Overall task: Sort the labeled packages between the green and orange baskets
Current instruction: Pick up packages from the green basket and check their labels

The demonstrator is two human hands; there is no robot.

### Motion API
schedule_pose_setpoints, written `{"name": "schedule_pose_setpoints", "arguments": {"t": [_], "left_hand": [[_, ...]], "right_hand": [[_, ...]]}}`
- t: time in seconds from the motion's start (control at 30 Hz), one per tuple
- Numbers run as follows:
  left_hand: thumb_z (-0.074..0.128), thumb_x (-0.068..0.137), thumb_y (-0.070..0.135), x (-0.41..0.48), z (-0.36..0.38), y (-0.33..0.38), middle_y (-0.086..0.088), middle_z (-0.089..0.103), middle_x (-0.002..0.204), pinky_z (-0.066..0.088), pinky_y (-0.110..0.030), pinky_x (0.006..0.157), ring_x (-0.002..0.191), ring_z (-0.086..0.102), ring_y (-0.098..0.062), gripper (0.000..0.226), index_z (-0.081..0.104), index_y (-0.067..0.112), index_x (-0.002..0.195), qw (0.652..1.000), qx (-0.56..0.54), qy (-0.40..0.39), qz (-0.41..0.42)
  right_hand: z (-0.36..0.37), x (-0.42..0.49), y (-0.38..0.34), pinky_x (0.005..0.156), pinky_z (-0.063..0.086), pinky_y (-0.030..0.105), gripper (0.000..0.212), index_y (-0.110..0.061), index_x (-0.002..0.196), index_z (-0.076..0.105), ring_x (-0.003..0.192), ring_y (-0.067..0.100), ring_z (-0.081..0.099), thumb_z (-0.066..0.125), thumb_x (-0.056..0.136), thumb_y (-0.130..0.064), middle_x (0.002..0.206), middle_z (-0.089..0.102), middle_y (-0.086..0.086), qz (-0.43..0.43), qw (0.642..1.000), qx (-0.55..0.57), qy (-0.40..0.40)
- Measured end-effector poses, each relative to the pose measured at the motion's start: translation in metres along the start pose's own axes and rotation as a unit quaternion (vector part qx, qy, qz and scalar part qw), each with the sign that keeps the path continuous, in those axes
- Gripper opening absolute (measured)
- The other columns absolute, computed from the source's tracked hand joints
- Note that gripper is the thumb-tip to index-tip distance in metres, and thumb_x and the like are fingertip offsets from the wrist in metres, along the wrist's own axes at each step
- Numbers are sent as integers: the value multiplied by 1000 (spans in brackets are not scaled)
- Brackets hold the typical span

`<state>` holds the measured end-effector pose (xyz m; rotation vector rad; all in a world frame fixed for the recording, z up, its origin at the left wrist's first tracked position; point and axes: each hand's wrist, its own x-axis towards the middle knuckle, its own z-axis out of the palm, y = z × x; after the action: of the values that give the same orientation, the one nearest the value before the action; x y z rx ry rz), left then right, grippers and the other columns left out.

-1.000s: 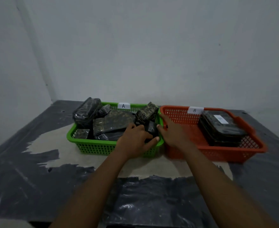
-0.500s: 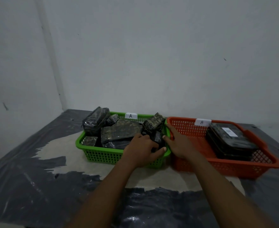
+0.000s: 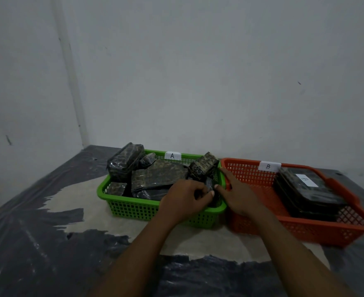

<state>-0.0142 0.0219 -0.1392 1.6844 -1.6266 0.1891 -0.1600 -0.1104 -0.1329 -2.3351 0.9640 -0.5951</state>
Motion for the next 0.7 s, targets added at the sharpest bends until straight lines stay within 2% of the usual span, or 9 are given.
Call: {"name": "schedule_pose_setpoints", "arguments": {"t": [0.23,0.33,0.4,0.47,0.53,0.63,0.7], "left_hand": [[67,90,37,8,-1,6,8,63,64,38,-13,53,58,59,-5,22,67,22,74,998,-34,19,-53],[73,86,26,18,-10,9,9,61,64,39,-10,55,59,57,-5,12,67,19,78,991,-79,84,-69],[75,84,29,29,-18,6,4,61,77,42,-17,62,69,53,-6,17,64,19,92,990,-39,118,-72],[73,83,43,40,-22,-1,0,60,100,47,-31,76,94,53,-16,40,57,22,114,991,37,91,-90],[68,82,57,50,-23,-5,-4,58,121,48,-44,91,114,50,-25,63,46,26,132,987,97,15,-124],[65,79,68,62,-18,-11,-5,63,126,44,-51,101,121,53,-30,76,42,27,139,976,126,-79,-156],[67,79,66,65,-15,-13,-3,68,119,43,-50,105,115,59,-26,74,47,25,137,976,132,-78,-156]], "right_hand": [[-1,-1,-2,92,56,43,66,-39,155,24,102,32,69,57,98,-40,120,69,18,4,1000,2,9],[-1,-2,-2,92,55,40,67,-38,155,24,103,31,69,57,97,-41,121,69,16,4,1000,-12,12],[-2,-2,-2,93,55,39,68,-37,156,24,105,30,68,58,97,-41,124,68,15,6,1000,-6,9],[-2,-1,-1,95,54,37,68,-36,156,24,106,27,68,58,97,-40,127,67,12,6,1000,8,3],[-4,-1,-1,93,53,32,69,-35,156,24,107,25,68,59,97,-40,130,66,10,4,1000,17,-2],[-5,-2,-2,98,50,33,68,-32,156,26,116,25,62,59,97,-39,138,59,10,-7,999,31,-2],[-6,-3,-1,106,45,36,67,-32,156,27,124,27,54,58,97,-41,141,51,11,-10,1000,29,3]]}}
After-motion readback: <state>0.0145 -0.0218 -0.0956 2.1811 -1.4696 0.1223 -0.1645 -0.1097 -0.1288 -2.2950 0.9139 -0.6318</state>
